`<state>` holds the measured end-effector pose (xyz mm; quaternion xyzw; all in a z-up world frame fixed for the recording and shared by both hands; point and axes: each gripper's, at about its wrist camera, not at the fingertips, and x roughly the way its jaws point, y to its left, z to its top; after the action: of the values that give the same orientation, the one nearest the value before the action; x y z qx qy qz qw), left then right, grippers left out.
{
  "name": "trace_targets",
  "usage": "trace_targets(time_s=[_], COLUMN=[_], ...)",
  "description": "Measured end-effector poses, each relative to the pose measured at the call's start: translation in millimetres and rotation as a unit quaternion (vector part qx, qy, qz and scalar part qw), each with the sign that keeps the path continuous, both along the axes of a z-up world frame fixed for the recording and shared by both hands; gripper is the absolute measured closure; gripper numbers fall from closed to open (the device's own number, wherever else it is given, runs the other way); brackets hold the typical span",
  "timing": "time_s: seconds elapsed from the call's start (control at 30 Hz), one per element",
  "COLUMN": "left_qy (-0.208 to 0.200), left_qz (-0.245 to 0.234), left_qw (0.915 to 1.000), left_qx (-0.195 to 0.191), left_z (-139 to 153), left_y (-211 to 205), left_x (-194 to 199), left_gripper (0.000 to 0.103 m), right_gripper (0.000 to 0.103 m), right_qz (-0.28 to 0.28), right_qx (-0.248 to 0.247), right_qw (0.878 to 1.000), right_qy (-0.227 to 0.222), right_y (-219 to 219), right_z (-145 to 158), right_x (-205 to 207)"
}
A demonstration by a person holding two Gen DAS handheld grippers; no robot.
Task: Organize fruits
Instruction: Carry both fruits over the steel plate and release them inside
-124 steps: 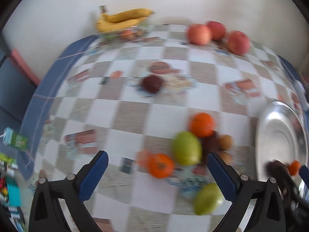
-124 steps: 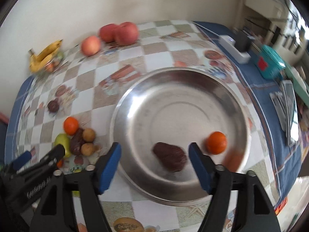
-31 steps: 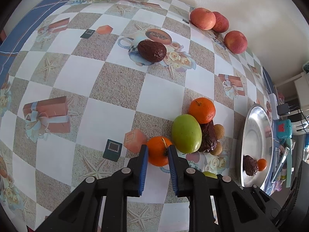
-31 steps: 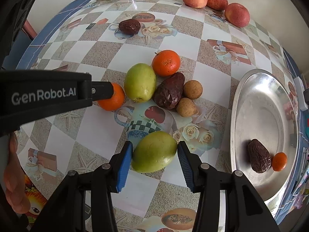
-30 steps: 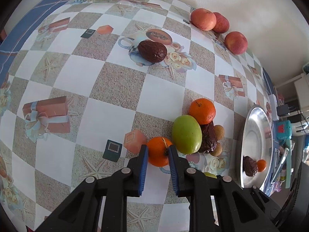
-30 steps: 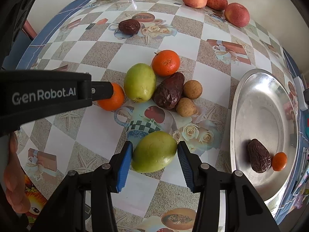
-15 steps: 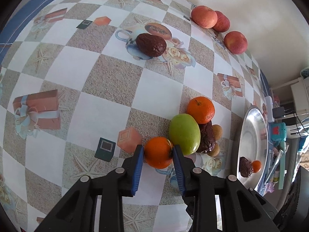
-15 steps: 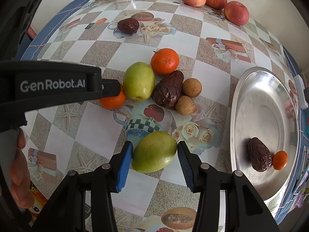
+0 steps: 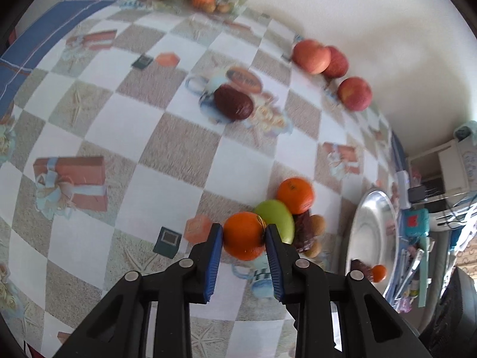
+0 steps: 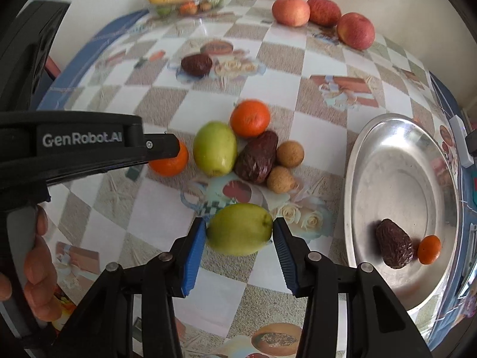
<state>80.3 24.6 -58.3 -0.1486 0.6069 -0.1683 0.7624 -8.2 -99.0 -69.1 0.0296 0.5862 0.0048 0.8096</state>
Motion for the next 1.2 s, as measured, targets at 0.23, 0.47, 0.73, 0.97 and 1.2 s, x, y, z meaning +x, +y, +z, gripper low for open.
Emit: trace_targets(time_s=[0.23,0.47,0.73,0.97,1.2], left_qy=[-0.017,-0.014,-0.036,-0.080,-0.133], left_qz=[-0.007,-0.008,-0.040,-0.109,-0.195], left_qw=[0.9998,0.9998,0.9986,0.9908,0.9718], left_qx=[-0.008,-0.009,-0.006,0.004,0.007], left_z=[12,10,17,28,37], left_y=[-3,-5,-22,-61,-117], left_x=[-2,-2,-10,-29,-59], left_gripper=[0.072,0.072,0.072,0.072,0.072], right_gripper=[0.057,0.057,0.057,0.057,0.057], right_qz=[-0.019,-0.034,-0.092,-0.195,-0.273], right_qx=[0.011,0.023,0.043,-0.016,-0.005], right_qw=[0.999,0.999,0.993,0.978,0.960], right_qy=[-0.023,-0.034,-0.054,-0.074,-0.070], right_y=[-7,-17,-50,-97,-141], right_z=[14,20,29,42,39], right_x=[0,-2,-10,-26,-41])
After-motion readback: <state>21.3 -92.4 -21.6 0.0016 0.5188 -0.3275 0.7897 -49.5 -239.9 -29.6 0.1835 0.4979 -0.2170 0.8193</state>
